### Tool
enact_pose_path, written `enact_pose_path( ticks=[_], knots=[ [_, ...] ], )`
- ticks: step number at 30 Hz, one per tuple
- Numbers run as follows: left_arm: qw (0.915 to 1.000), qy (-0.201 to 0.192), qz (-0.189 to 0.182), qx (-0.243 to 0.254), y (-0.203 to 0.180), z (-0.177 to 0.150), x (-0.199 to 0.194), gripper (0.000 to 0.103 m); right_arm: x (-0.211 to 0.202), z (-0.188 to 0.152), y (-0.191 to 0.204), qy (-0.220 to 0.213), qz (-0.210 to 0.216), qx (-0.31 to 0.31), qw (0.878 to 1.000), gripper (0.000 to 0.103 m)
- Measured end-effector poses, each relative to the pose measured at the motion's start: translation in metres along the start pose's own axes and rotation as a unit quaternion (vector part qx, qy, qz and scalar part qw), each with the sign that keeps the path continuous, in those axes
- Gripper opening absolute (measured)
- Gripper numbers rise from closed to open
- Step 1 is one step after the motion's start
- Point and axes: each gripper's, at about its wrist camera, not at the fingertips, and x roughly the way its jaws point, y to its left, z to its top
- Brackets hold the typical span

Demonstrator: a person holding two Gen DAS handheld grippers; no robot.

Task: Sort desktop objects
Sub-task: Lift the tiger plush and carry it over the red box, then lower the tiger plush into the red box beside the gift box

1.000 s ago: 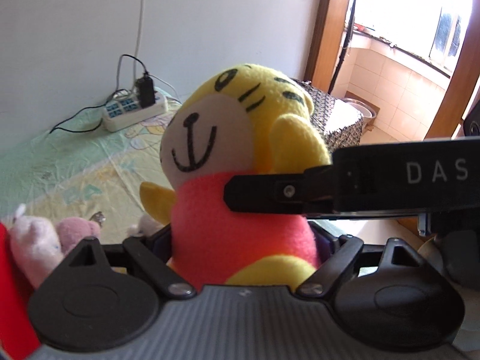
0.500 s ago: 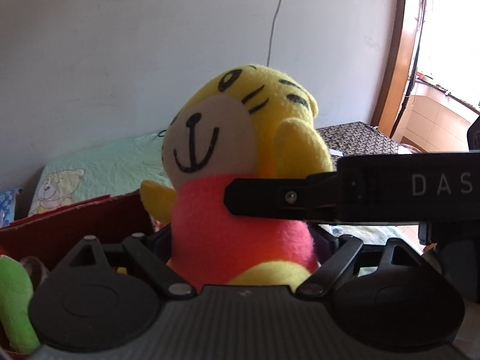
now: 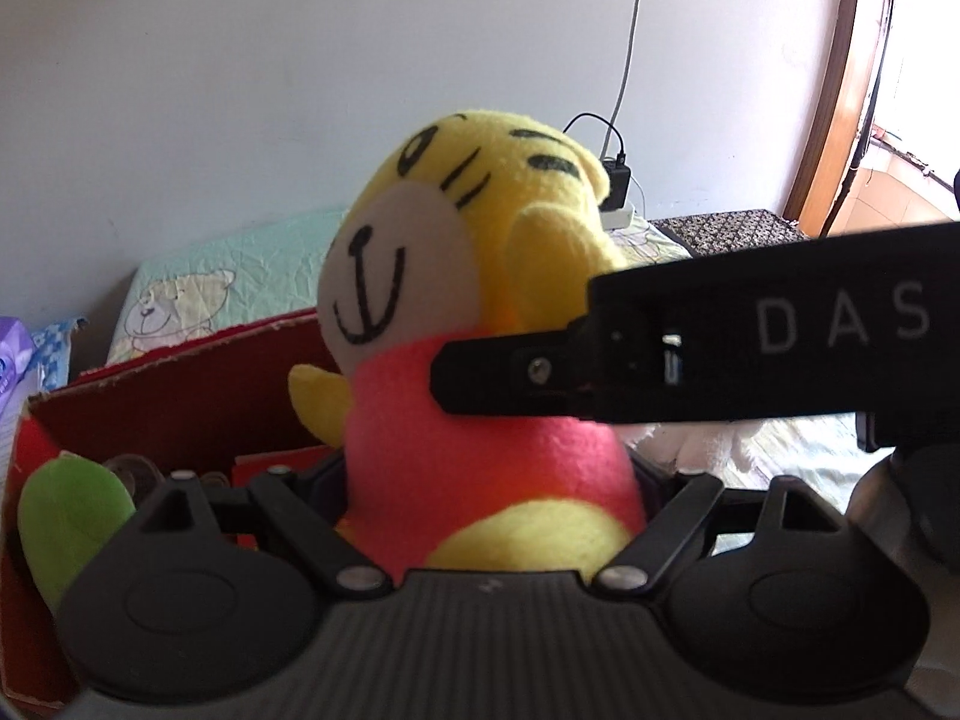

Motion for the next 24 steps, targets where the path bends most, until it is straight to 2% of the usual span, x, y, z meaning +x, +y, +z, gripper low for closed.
enact_pose_path(
  ticks=[5, 12, 19, 24],
  knots=[
    [0.9999, 0.010, -0.011, 0.002, 0.014, -0.009, 0.006, 0.083, 0.018, -0.004, 0.012, 0.034, -0.050, -0.018, 0.998, 0.044],
    [0.9994, 0.013, -0.033, -0.004, 0.026, -0.015, 0.012, 0.084, 0.037, -0.003, 0.020, 0.060, -0.087, -0.049, 0.993, 0.044],
    [0.9981, 0.021, -0.055, -0.017, 0.043, -0.018, 0.021, 0.083, 0.052, 0.001, 0.020, 0.082, -0.098, -0.074, 0.989, 0.043],
    [0.9971, 0.044, -0.059, -0.019, 0.048, -0.025, 0.032, 0.078, 0.071, -0.001, 0.010, 0.095, -0.113, -0.080, 0.986, 0.040]
  ],
)
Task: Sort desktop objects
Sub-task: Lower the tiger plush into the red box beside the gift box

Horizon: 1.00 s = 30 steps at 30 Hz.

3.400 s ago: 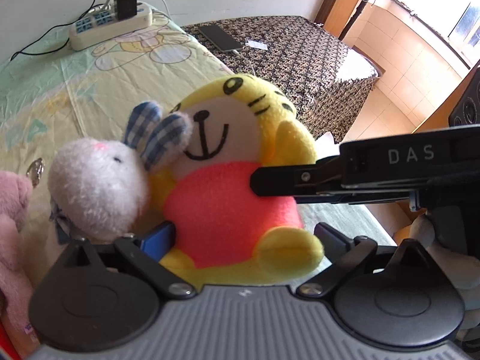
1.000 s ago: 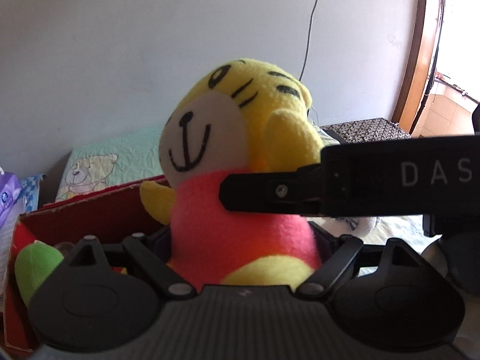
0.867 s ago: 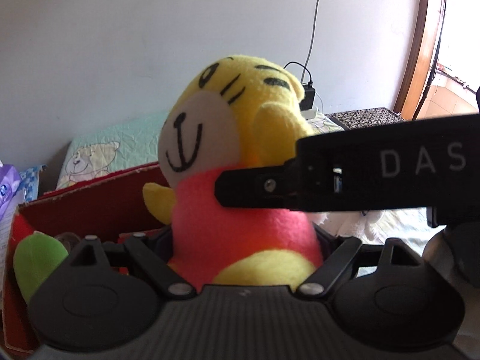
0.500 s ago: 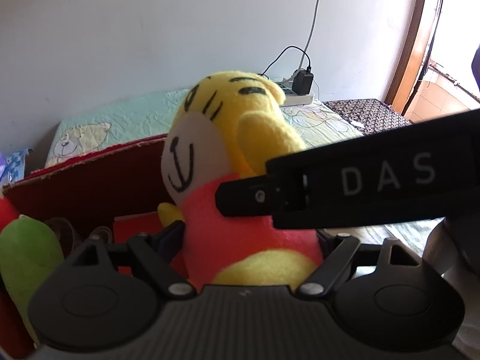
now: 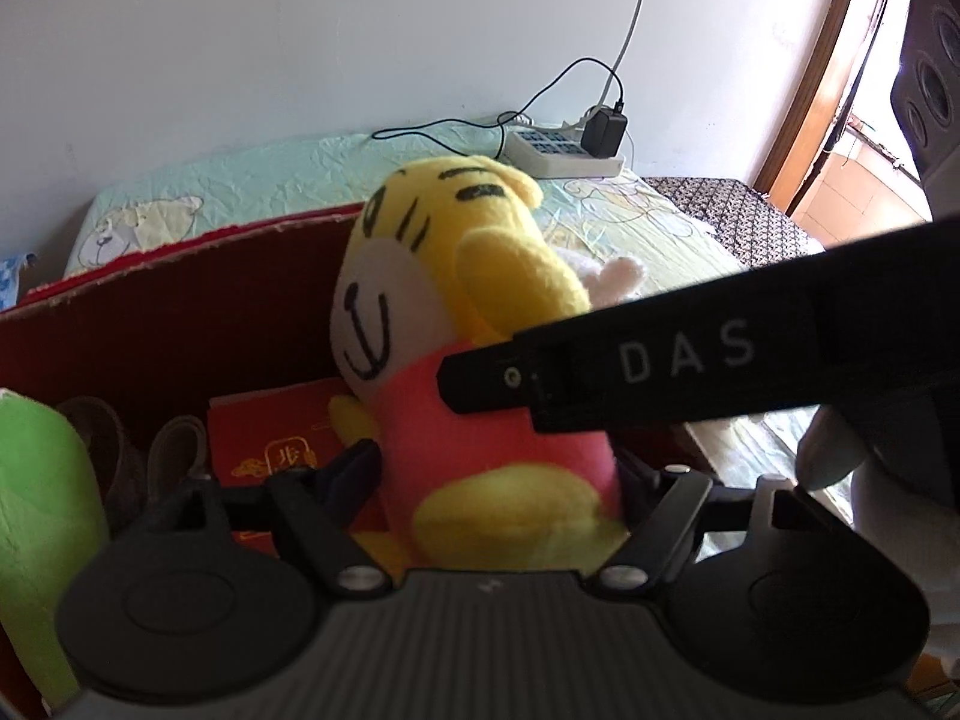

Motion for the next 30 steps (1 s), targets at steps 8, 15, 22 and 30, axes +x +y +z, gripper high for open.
enact_pose_path(
  ticks=[8, 15, 22, 30],
  knots=[
    [0.9999, 0.008, -0.007, 0.005, -0.001, 0.001, 0.011, 0.080, 0.002, 0.000, 0.001, 0.007, 0.002, 0.003, 1.000, 0.041],
    [0.9995, 0.010, -0.029, -0.009, -0.001, 0.003, 0.015, 0.080, -0.014, -0.002, -0.002, -0.024, -0.002, 0.024, 0.999, 0.048],
    [0.9994, 0.016, -0.028, -0.015, 0.002, 0.003, 0.021, 0.083, -0.023, -0.003, -0.010, -0.053, 0.030, 0.049, 0.997, 0.034],
    [0.9986, 0.015, -0.043, -0.026, 0.011, 0.002, 0.006, 0.089, -0.023, -0.007, -0.012, -0.066, 0.031, 0.061, 0.995, 0.034]
  ],
)
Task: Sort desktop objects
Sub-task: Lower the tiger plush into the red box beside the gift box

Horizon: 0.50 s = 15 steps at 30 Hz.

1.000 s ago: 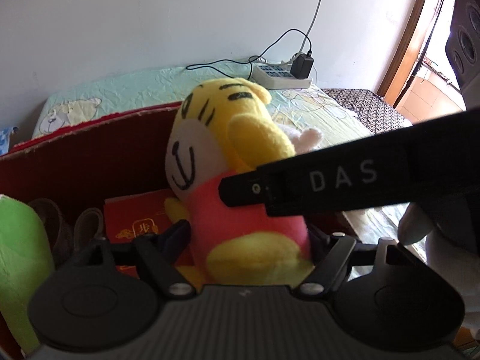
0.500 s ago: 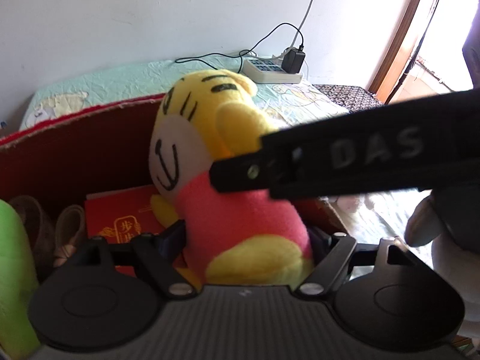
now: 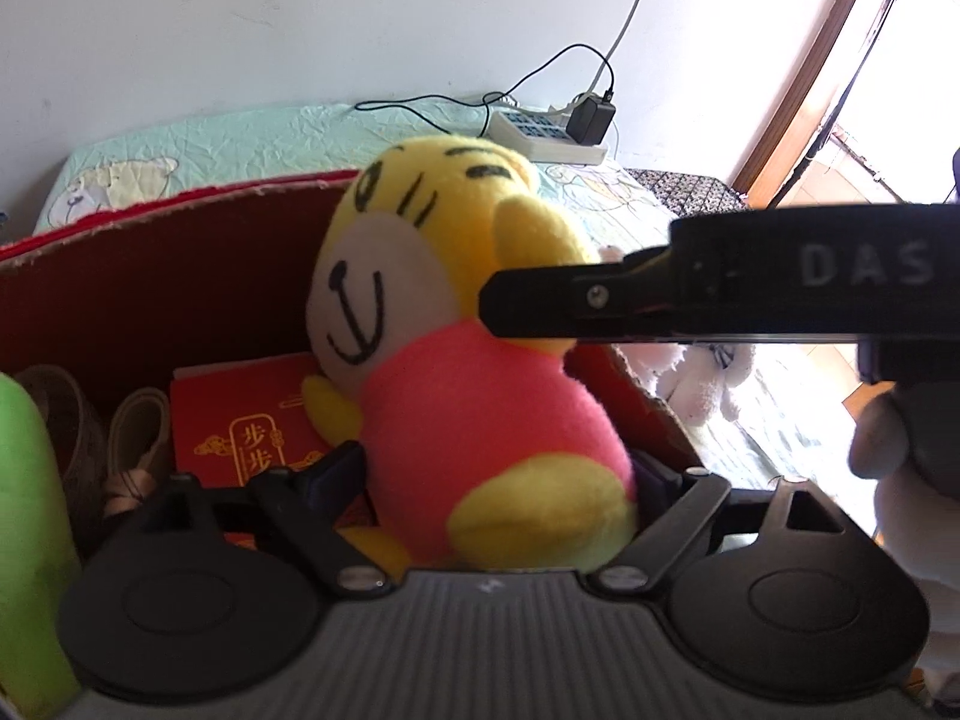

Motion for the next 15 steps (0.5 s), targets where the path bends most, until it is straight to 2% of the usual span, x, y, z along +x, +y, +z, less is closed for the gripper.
enact_pose_path(
  ticks=[4, 7, 11, 15],
  knots=[
    [0.9999, -0.012, 0.007, 0.008, -0.001, -0.006, -0.016, 0.089, -0.003, 0.000, -0.007, -0.004, 0.010, 0.022, 1.000, 0.035],
    [0.9998, -0.020, 0.004, -0.001, 0.004, -0.010, -0.026, 0.089, -0.008, 0.000, -0.010, -0.015, 0.007, 0.032, 0.999, 0.041],
    [0.9996, -0.021, 0.002, -0.017, 0.012, -0.014, -0.031, 0.089, -0.018, 0.002, -0.015, -0.037, 0.013, 0.045, 0.998, 0.042],
    [0.9994, -0.019, -0.004, -0.030, 0.017, -0.017, -0.033, 0.090, -0.017, 0.004, -0.008, -0.031, 0.043, 0.038, 0.998, 0.041]
  ],
)
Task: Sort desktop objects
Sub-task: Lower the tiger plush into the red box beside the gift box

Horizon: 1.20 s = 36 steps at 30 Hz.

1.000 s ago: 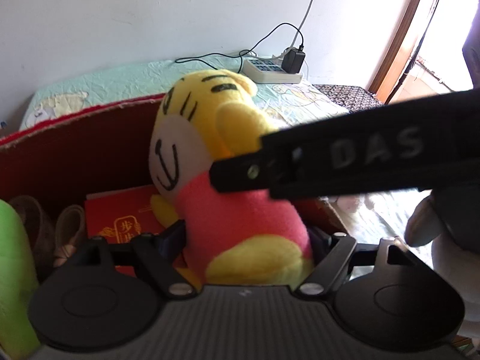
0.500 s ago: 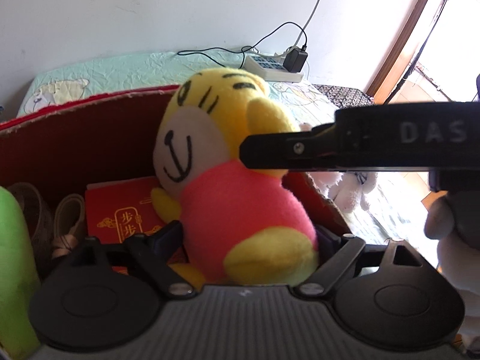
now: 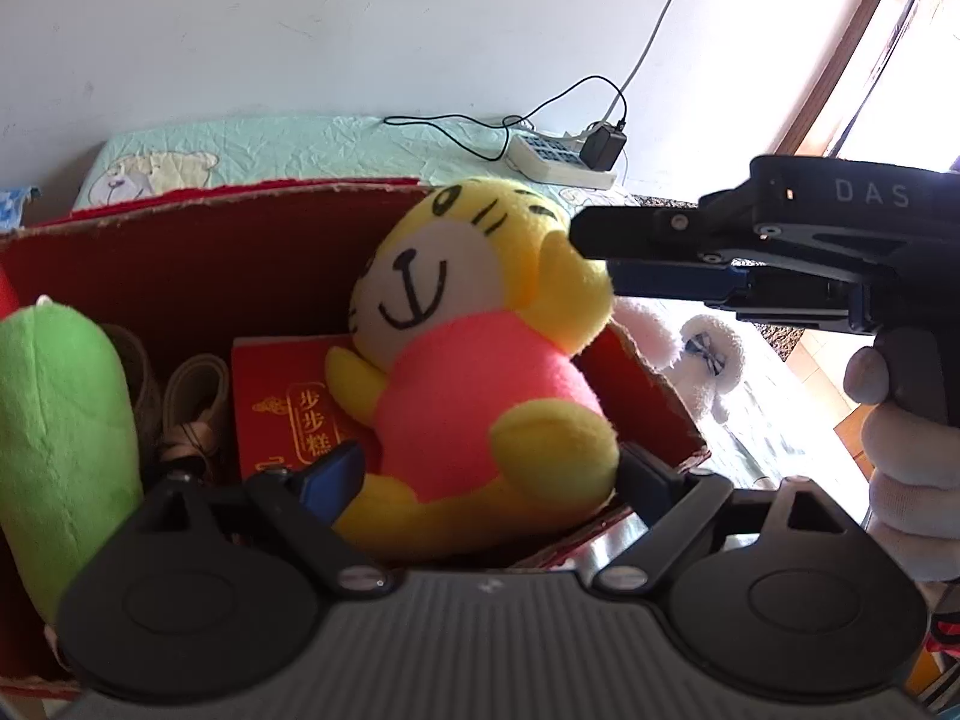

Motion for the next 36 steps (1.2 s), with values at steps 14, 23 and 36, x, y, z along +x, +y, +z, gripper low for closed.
enact_pose_path(
  ticks=[14, 23, 36],
  knots=[
    [0.9987, 0.018, -0.034, -0.034, -0.010, 0.008, 0.028, 0.094, 0.020, 0.000, 0.018, 0.038, 0.045, -0.024, 0.998, 0.041],
    [0.9981, 0.032, -0.039, -0.037, -0.016, 0.014, 0.043, 0.094, 0.031, 0.012, -0.004, 0.038, 0.033, -0.002, 0.999, 0.039],
    [0.9994, -0.018, -0.021, -0.019, -0.014, 0.003, -0.008, 0.097, 0.021, 0.012, -0.011, 0.021, 0.028, 0.008, 0.999, 0.034]
  ],
)
